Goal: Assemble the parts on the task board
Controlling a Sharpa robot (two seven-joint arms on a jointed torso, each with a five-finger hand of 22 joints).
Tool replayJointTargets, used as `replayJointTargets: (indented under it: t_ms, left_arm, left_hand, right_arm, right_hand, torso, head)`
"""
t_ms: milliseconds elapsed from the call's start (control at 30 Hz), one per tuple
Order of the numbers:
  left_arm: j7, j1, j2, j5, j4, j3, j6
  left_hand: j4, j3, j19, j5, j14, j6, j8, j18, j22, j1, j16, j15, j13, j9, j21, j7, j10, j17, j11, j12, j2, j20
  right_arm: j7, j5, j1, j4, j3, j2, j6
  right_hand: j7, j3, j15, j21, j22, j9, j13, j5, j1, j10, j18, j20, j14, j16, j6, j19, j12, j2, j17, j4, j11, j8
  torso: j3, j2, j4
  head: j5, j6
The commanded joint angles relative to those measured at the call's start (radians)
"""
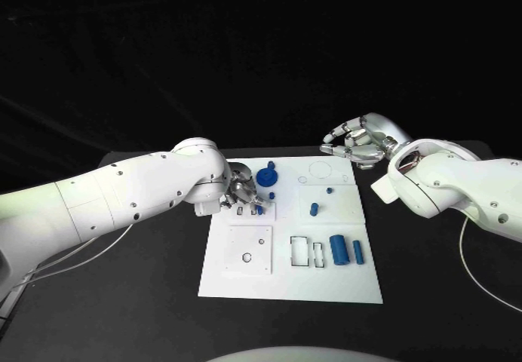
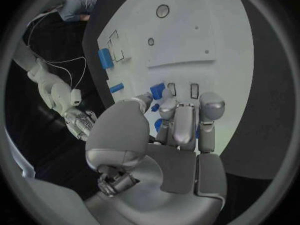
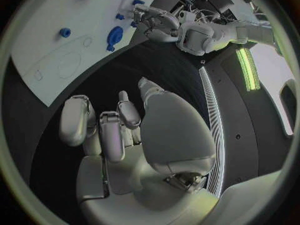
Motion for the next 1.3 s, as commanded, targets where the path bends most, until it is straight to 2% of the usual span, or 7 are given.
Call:
replayJointTargets:
  t_ms: [33,200,333,433,933,1167,1300]
  left_arm:
    - [0.017,0.001,0.004,0.035,-0.002,0.000,0.030]
    - [0.032,0.001,0.002,0.062,-0.004,0.000,0.025]
    - [0.043,0.001,-0.001,0.075,-0.005,0.000,0.011]
    - [0.049,0.001,-0.004,0.081,-0.005,0.000,-0.001]
    - [0.075,-0.002,-0.060,0.059,0.039,0.007,-0.066]
    - [0.088,-0.008,-0.084,0.017,0.070,0.007,-0.101]
    - [0.092,-0.014,-0.093,-0.010,0.086,0.007,-0.118]
  left_hand:
    - [-0.006,0.063,-0.005,-0.001,0.012,-0.005,-0.008,-0.016,0.004,0.050,0.004,-0.009,-0.002,0.006,0.005,-0.007,-0.006,-0.001,-0.006,-0.003,0.002,-0.003]
    - [-0.008,0.200,-0.004,-0.001,0.012,-0.006,-0.006,-0.017,0.011,0.086,0.006,-0.009,-0.002,0.024,0.010,-0.006,-0.001,-0.003,-0.007,-0.002,-0.013,-0.004]
    - [-0.039,0.310,-0.003,-0.001,0.012,-0.015,0.000,-0.018,0.017,0.124,0.007,-0.010,-0.003,0.041,0.013,-0.006,0.002,-0.005,-0.008,-0.003,-0.030,-0.005]
    - [-0.057,0.379,-0.002,-0.002,0.011,-0.019,0.008,-0.019,0.020,0.118,0.008,-0.008,-0.007,0.056,0.016,-0.004,0.005,-0.006,-0.006,-0.004,-0.052,-0.004]
    - [-0.120,0.502,0.007,-0.002,0.012,-0.015,0.025,-0.021,0.036,0.088,0.011,-0.011,0.003,0.087,0.027,-0.005,0.024,-0.006,-0.008,0.006,-0.094,-0.006]
    - [-0.137,0.526,0.012,-0.001,0.012,-0.009,0.029,-0.022,0.045,0.079,0.012,-0.012,0.012,0.093,0.032,-0.007,0.035,-0.006,-0.010,0.013,-0.106,-0.007]
    - [-0.147,0.539,0.019,0.000,0.012,-0.003,0.031,-0.024,0.056,0.074,0.012,-0.014,0.022,0.096,0.038,-0.008,0.045,-0.006,-0.012,0.021,-0.113,-0.009]
  right_arm:
    - [-0.007,-0.008,-0.001,-0.002,0.000,0.001,0.013]
    - [-0.010,-0.010,-0.001,-0.005,-0.001,0.002,0.016]
    - [-0.016,-0.013,-0.001,-0.007,-0.001,0.002,0.022]
    - [-0.019,-0.015,-0.001,-0.008,-0.001,0.003,0.025]
    - [-0.020,-0.016,-0.002,-0.009,-0.003,-0.001,0.028]
    - [-0.018,-0.016,-0.004,-0.008,-0.003,-0.004,0.027]
    - [-0.018,-0.015,-0.005,-0.008,-0.003,-0.005,0.028]
  right_hand:
    - [0.001,-0.001,-0.005,-0.003,-0.001,0.002,0.000,-0.003,-0.012,-0.007,0.011,-0.003,0.063,-0.006,-0.005,-0.006,-0.004,0.003,0.083,0.005,-0.002,0.004]
    - [0.001,-0.001,-0.005,-0.004,-0.002,0.002,-0.001,-0.004,-0.012,-0.007,0.011,-0.003,0.063,-0.006,-0.005,-0.007,-0.004,0.003,0.083,0.005,-0.002,0.005]
    - [0.001,-0.002,-0.005,-0.009,-0.005,0.003,-0.004,-0.007,-0.013,-0.010,0.012,-0.003,0.062,-0.008,-0.007,-0.009,-0.007,0.003,0.081,0.005,-0.002,0.006]
    - [0.001,-0.003,-0.005,-0.011,-0.006,0.003,-0.004,-0.008,-0.014,-0.010,0.013,-0.003,0.062,-0.008,-0.007,-0.010,-0.007,0.003,0.079,0.005,-0.002,0.006]
    - [0.001,-0.005,-0.005,-0.011,-0.006,0.004,-0.004,-0.008,-0.018,-0.010,0.012,-0.003,0.062,-0.009,-0.008,-0.010,-0.007,0.003,0.078,0.007,-0.002,0.008]
    - [0.001,-0.006,-0.005,-0.013,-0.007,0.004,-0.005,-0.007,-0.020,-0.010,0.013,-0.003,0.062,-0.009,-0.009,-0.010,-0.008,0.004,0.078,0.008,-0.002,0.008]
    - [0.001,-0.006,-0.005,-0.013,-0.007,0.004,-0.004,-0.007,-0.021,-0.010,0.013,-0.003,0.062,-0.009,-0.009,-0.010,-0.007,0.005,0.079,0.008,-0.002,0.009]
  torso:
    - [-0.0004,0.000,0.0005]
    - [-0.0005,0.000,-0.0001]
    - [-0.0004,0.000,0.0007]
    - [-0.0002,0.000,0.0006]
    - [-0.0001,0.000,0.0020]
    - [0.0000,-0.001,0.0031]
    - [0.0002,0.000,0.0013]
  head:
    - [-0.001,-0.002]
    - [0.000,-0.001]
    - [0.000,-0.002]
    - [0.001,-0.002]
    - [0.005,-0.006]
    - [0.007,-0.006]
    - [0.011,-0.005]
